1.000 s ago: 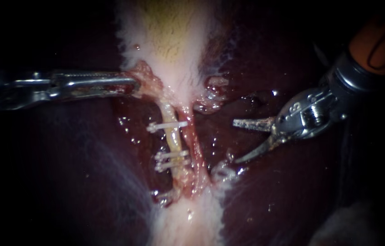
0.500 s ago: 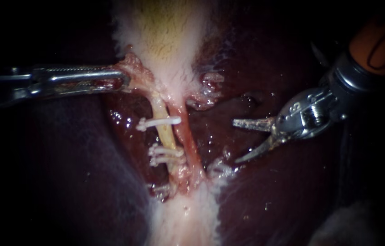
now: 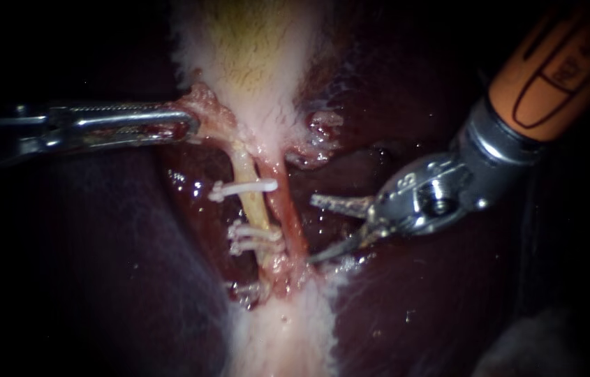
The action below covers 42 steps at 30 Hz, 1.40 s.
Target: Go to the cutting position left tube
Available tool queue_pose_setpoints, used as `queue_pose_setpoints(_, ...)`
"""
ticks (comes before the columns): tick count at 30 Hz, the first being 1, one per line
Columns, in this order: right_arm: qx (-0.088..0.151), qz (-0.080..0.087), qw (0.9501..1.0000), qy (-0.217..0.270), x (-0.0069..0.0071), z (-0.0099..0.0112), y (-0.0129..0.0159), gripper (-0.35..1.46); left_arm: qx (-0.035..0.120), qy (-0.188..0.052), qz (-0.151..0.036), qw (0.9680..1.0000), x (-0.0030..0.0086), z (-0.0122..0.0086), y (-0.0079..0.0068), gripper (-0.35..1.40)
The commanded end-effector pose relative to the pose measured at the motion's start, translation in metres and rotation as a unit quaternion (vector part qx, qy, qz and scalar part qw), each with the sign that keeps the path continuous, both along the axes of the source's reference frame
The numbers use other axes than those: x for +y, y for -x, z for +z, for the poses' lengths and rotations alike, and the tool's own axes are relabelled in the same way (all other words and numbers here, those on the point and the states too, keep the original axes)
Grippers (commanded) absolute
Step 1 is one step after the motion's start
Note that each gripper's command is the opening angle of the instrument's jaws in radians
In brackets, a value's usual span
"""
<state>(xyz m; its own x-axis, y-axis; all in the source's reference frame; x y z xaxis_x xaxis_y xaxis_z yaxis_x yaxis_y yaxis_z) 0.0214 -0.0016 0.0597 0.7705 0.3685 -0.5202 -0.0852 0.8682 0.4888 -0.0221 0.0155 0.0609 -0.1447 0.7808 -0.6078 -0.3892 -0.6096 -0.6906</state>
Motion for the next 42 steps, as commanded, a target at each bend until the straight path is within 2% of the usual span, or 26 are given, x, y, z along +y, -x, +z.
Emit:
queue_pose_setpoints(1, 0.000, -0.002, 1.0000, 0.000, -0.0001, 0.0003, -0.0003, 1.45, -0.001, 0.000, -0.001, 1.0000, 0.0000, -0.0001, 0.0000, -0.35)
queue_pose_setpoints(13, 0.004, -0.006, 0.9999, -0.015, -0.0005, 0.0028, -0.0019, 1.43, -0.003, 0.001, -0.001, 1.0000, -0.0001, -0.0004, -0.0001, -0.35)
queue_pose_setpoints(29, 0.002, -0.002, 0.9998, -0.020, 0.0003, 0.0063, -0.0023, 1.43, -0.003, 0.001, 0.000, 1.0000, -0.0001, -0.0005, -0.0003, -0.35)
queue_pose_setpoints(35, 0.004, -0.006, 0.9997, -0.021, 0.0003, 0.0076, -0.0025, 1.43, -0.003, 0.001, 0.000, 1.0000, -0.0001, -0.0005, -0.0003, -0.35)
queue_pose_setpoints(42, 0.005, -0.009, 0.9996, -0.025, 0.0010, 0.0087, -0.0029, 1.43, -0.004, 0.001, 0.000, 1.0000, -0.0001, -0.0005, -0.0003, -0.35)
